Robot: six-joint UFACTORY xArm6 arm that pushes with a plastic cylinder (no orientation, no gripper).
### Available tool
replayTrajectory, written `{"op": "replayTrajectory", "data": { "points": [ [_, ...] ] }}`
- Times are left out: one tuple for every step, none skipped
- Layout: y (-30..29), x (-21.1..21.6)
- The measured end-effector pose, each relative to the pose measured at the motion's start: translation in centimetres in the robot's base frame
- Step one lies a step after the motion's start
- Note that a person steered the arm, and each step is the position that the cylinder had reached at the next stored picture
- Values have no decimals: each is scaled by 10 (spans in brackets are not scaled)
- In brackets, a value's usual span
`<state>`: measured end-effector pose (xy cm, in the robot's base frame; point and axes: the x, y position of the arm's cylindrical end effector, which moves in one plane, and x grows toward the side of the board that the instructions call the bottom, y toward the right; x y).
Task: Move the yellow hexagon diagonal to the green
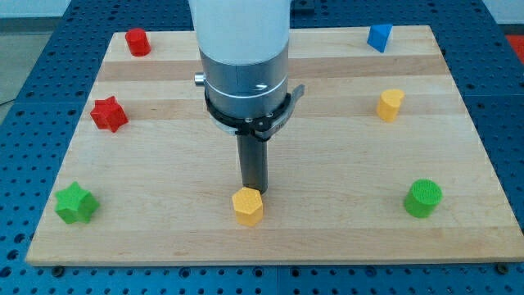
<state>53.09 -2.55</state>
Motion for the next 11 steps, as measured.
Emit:
{"op": "replayTrajectory", "data": {
  "points": [
    [0,-6],
    [-31,-23],
    [-103,-21],
    [-140,28],
    [-97,59],
    [-32,44],
    [18,5],
    [49,5],
    [37,31],
    [70,22],
    [108,-2]
  ]
}}
